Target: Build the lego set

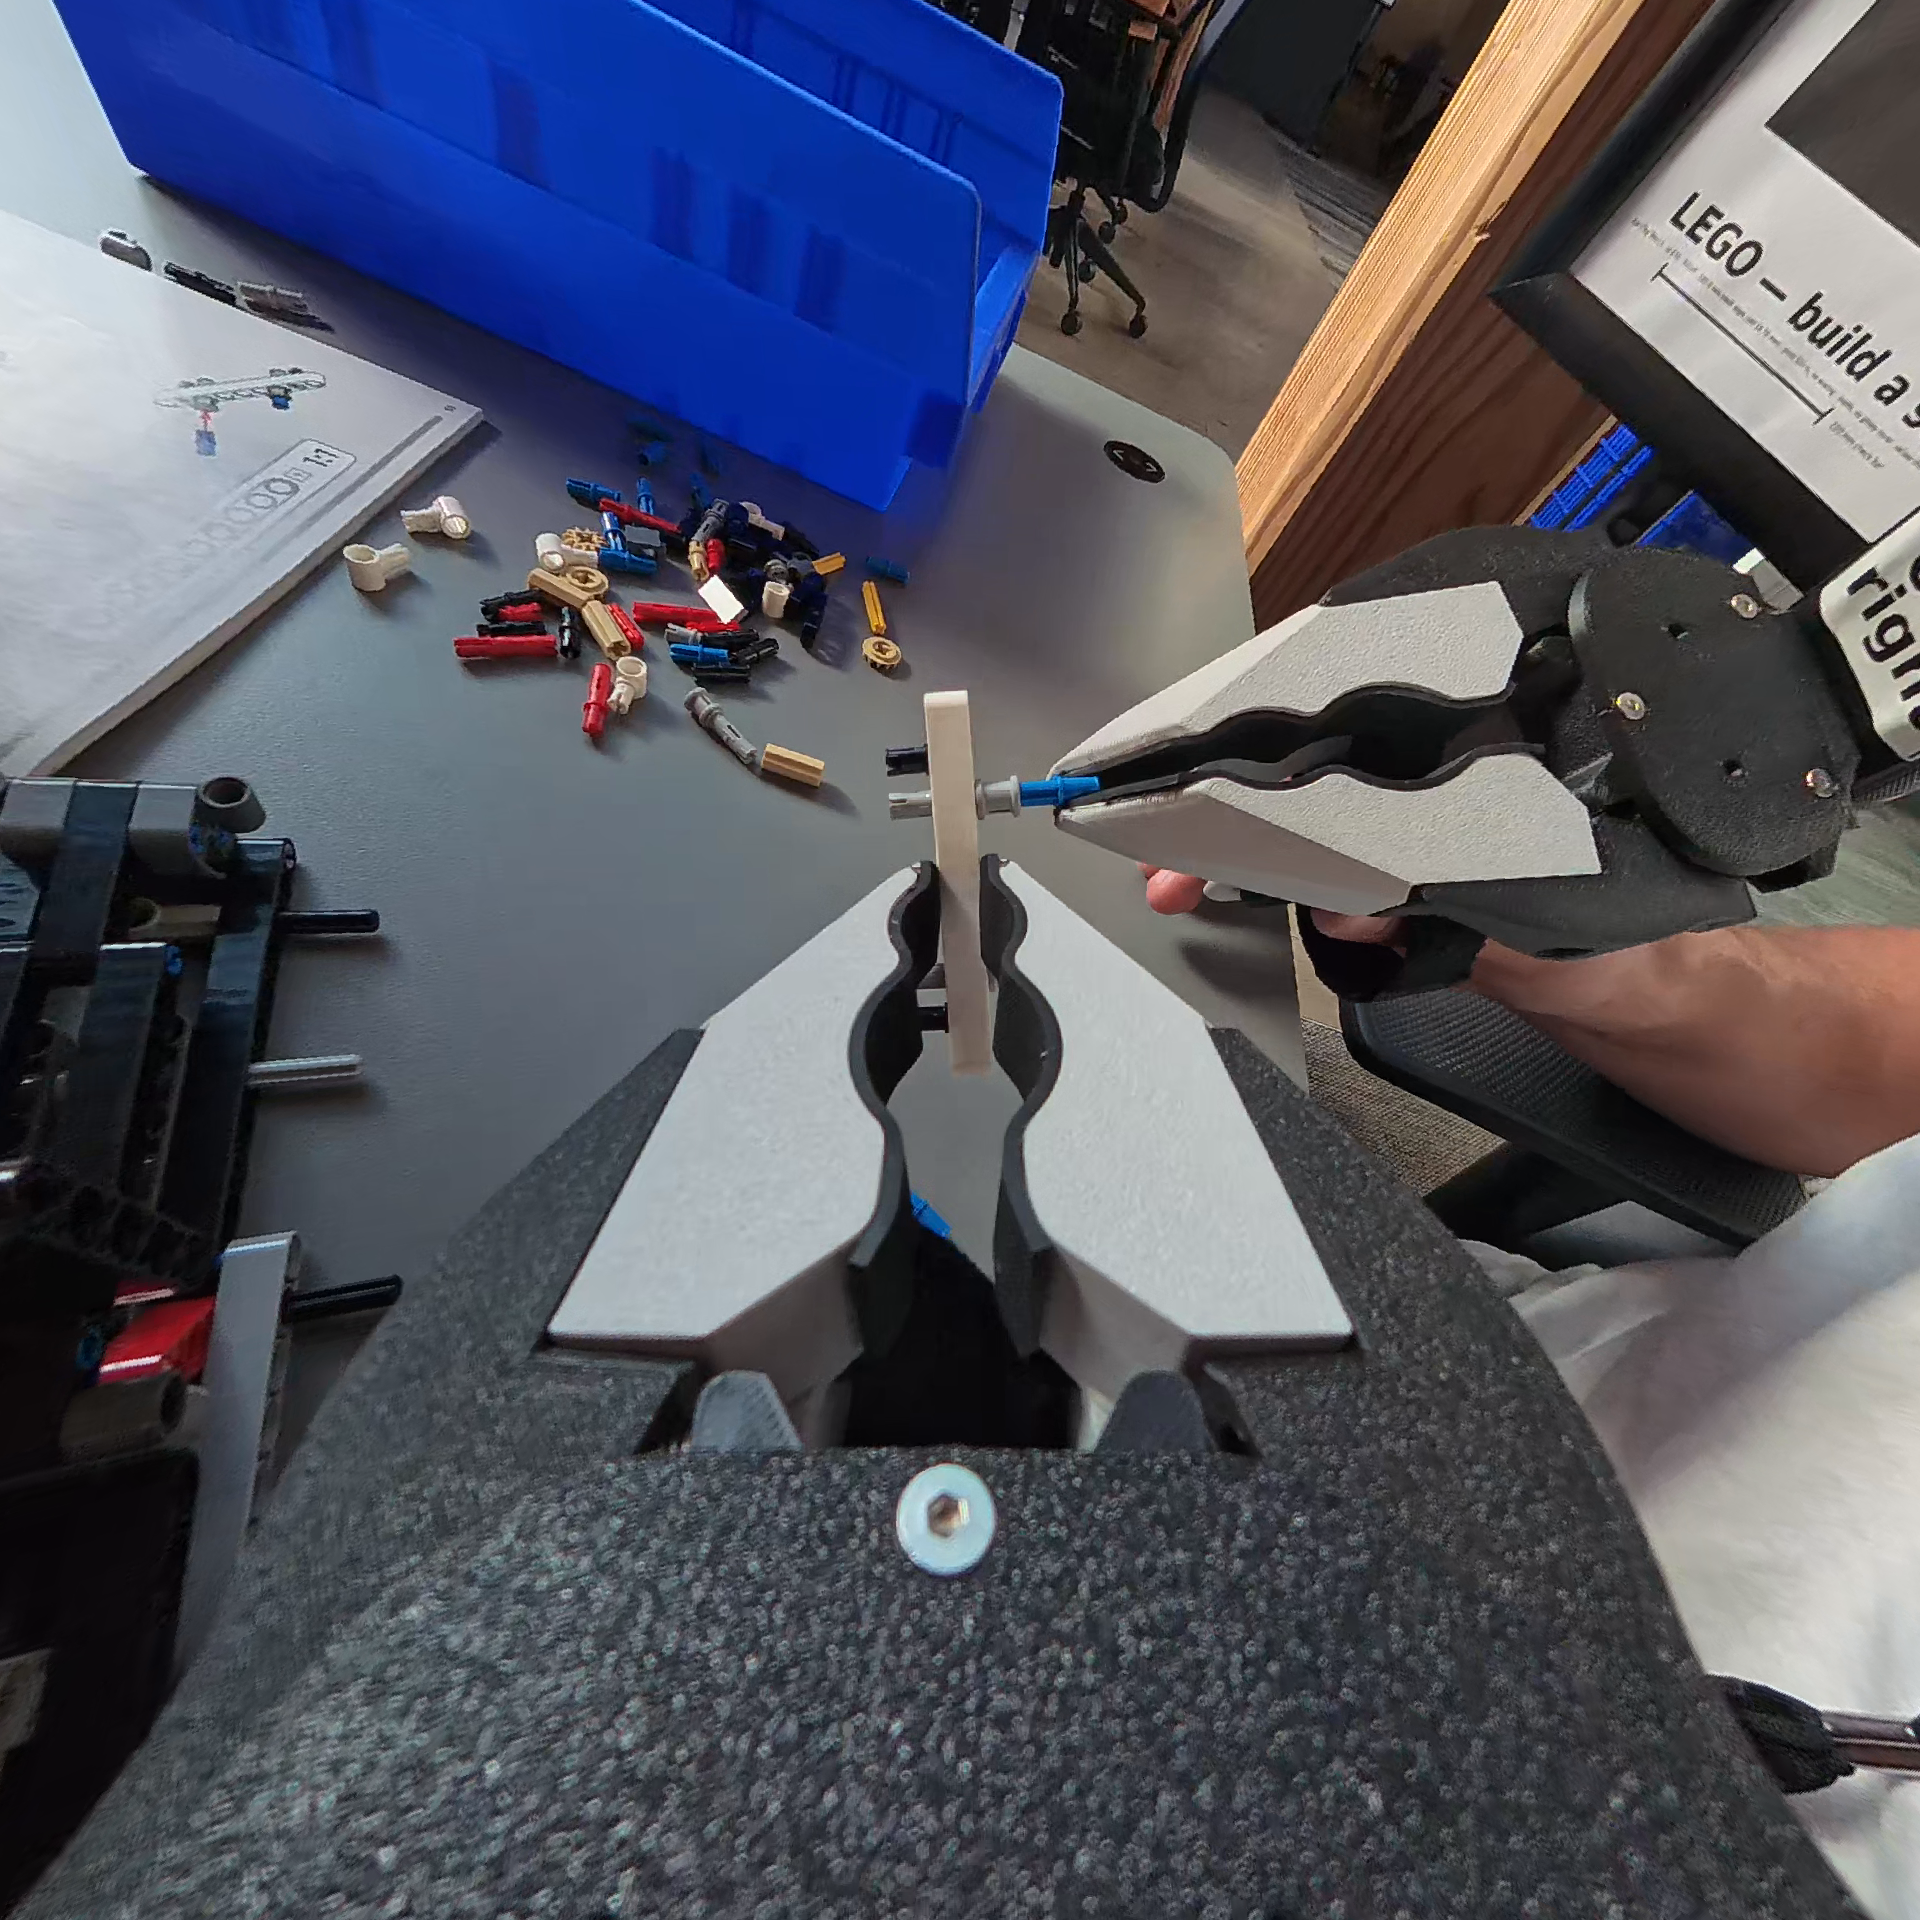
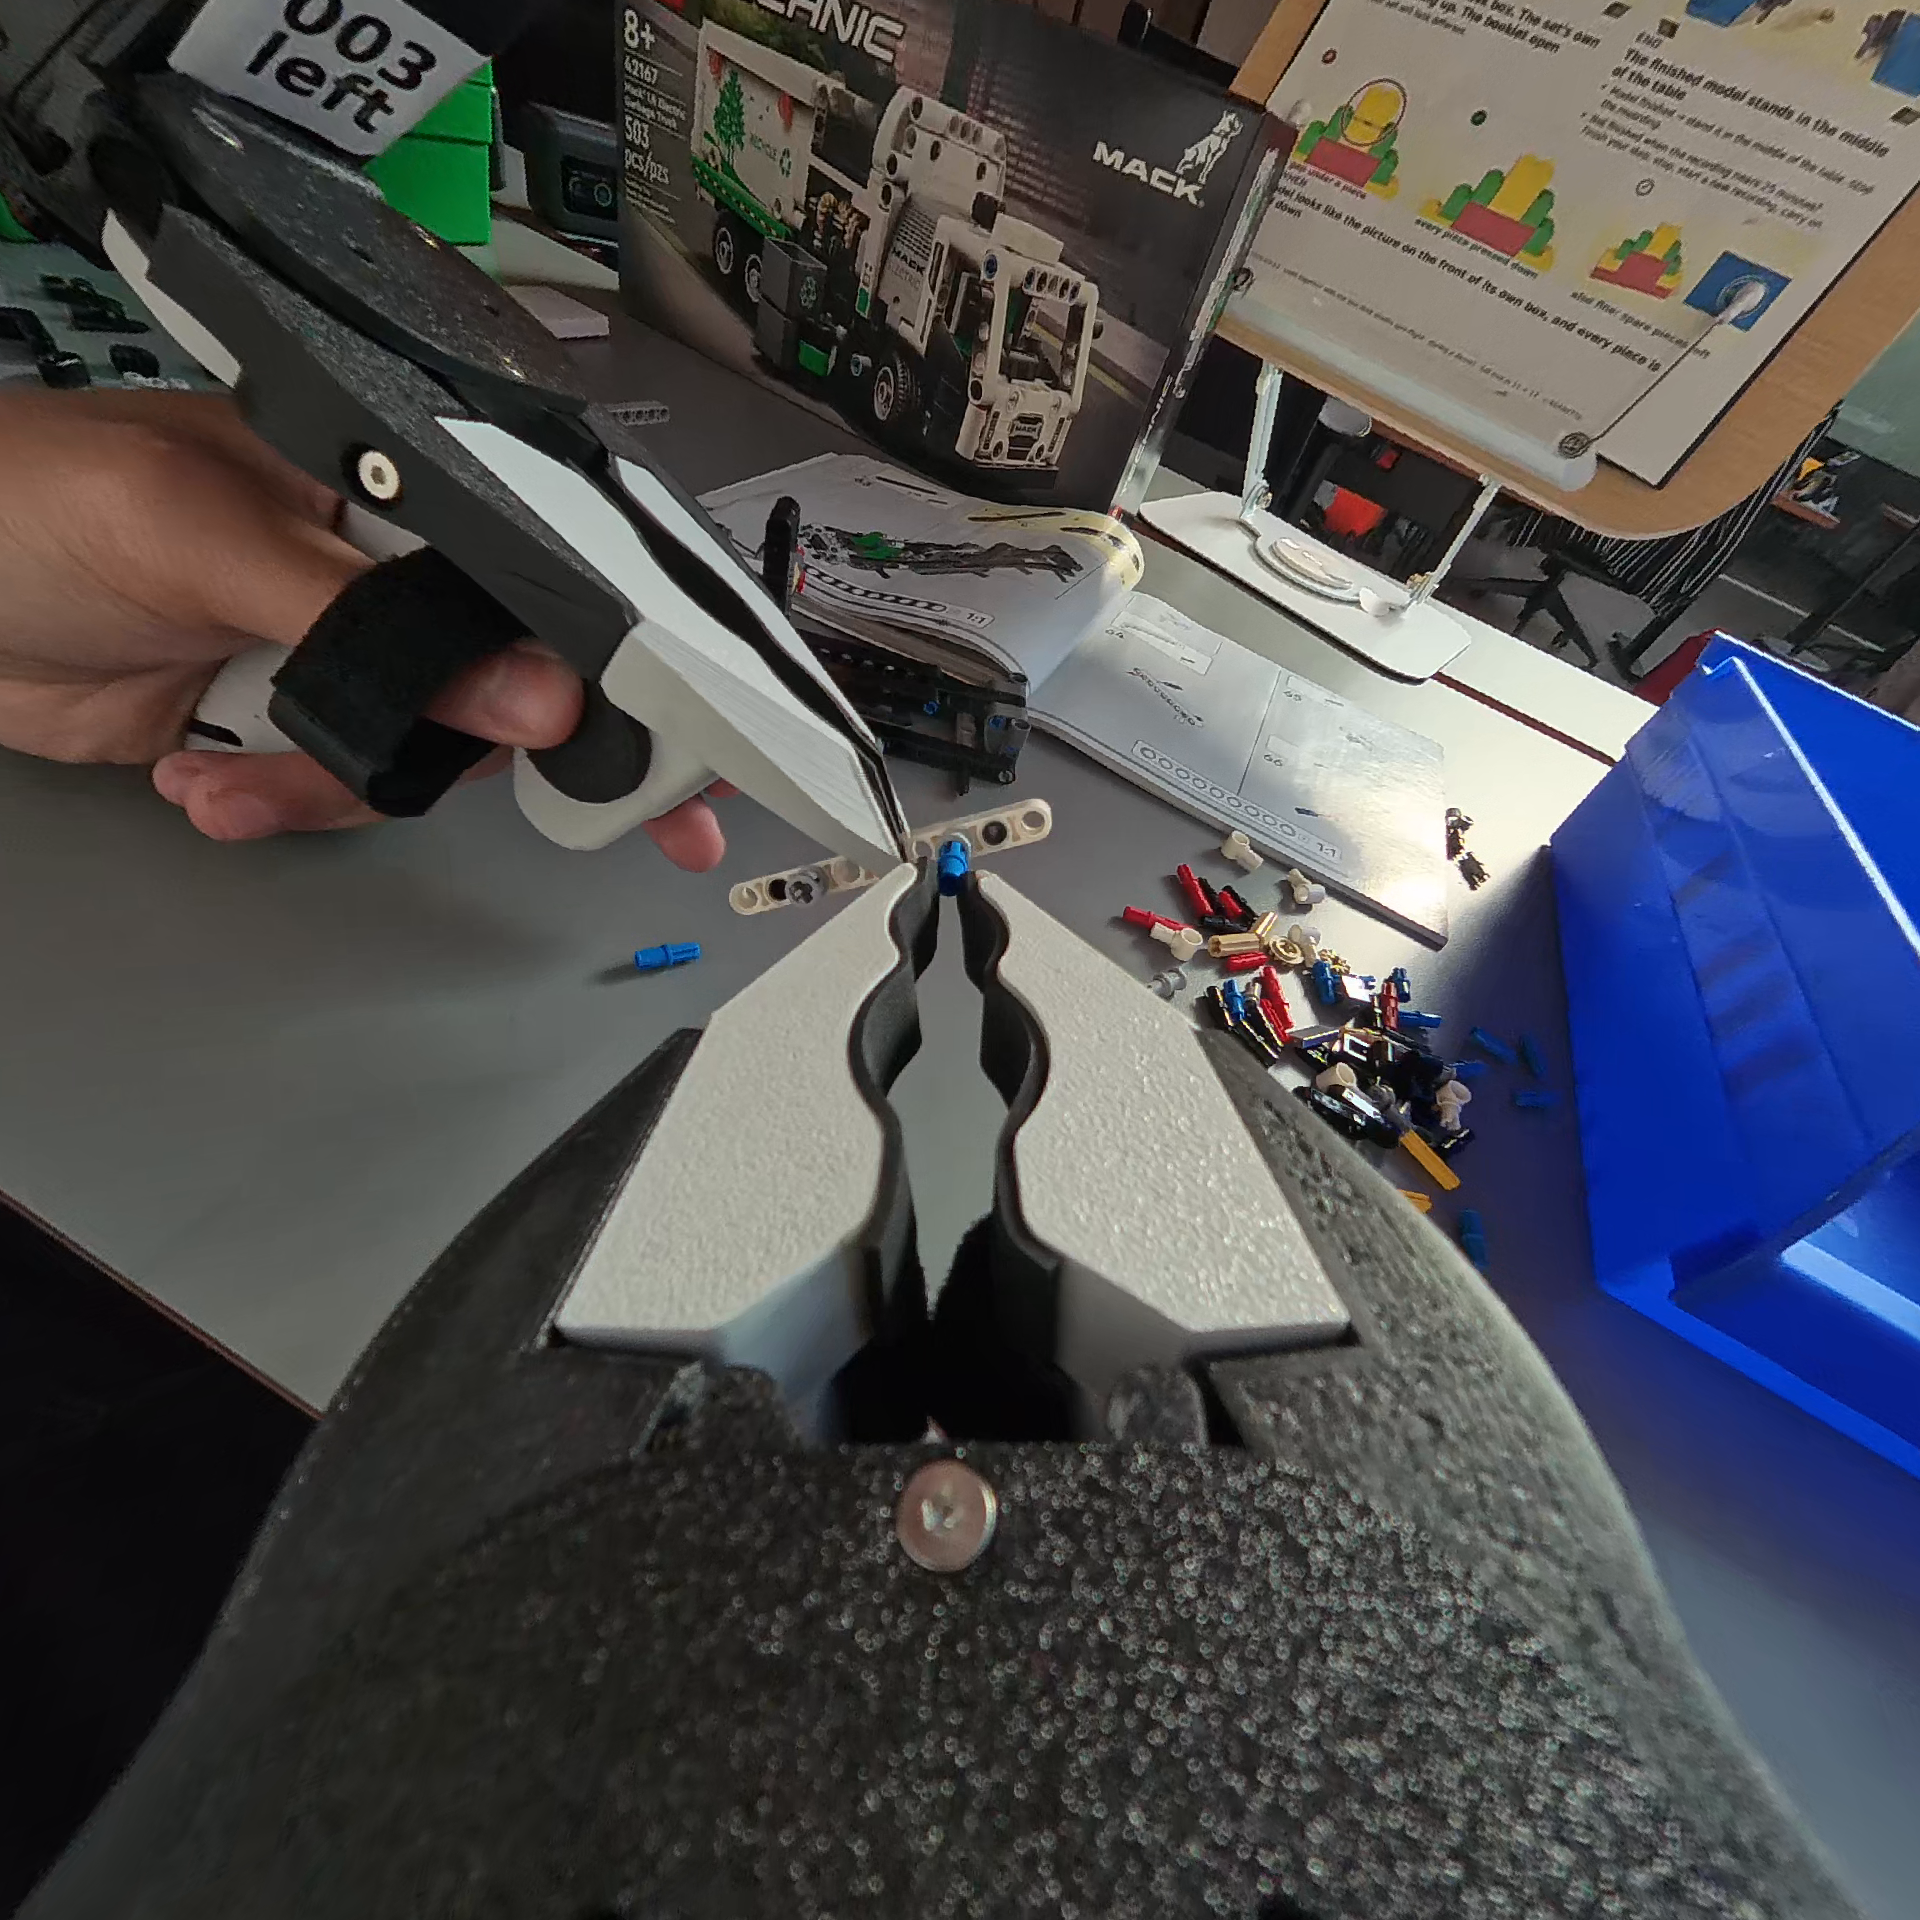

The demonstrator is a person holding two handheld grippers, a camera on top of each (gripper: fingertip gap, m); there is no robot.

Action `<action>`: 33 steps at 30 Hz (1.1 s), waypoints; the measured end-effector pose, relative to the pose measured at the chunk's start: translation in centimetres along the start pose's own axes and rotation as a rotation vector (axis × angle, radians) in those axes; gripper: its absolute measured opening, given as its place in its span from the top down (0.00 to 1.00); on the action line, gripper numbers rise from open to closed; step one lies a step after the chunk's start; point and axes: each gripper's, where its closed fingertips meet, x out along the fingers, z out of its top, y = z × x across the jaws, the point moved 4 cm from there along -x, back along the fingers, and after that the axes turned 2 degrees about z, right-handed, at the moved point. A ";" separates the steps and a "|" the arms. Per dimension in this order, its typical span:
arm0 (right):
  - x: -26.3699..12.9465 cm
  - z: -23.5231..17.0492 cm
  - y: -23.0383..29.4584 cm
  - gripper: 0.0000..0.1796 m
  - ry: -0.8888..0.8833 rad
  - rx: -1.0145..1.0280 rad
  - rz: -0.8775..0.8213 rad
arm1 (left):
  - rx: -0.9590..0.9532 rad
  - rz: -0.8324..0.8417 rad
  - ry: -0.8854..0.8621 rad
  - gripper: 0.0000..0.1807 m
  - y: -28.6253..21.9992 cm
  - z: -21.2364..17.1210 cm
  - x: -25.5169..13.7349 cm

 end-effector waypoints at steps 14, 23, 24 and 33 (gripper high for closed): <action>0.0 -1.0 -0.1 0.98 0.070 0.106 0.060 | 0.181 0.117 0.056 0.97 -0.7 -0.8 0.6; -1.7 0.2 -0.6 0.85 -0.067 0.300 0.357 | 0.040 -0.085 -0.022 0.97 -1.1 0.1 -0.4; -2.0 0.6 -0.6 0.80 -0.092 0.347 0.445 | 0.045 -0.139 -0.043 0.97 -1.6 0.2 -0.8; -2.1 1.6 0.8 0.80 -0.191 0.439 0.735 | 0.164 -0.299 -0.093 0.97 -4.1 0.1 -2.1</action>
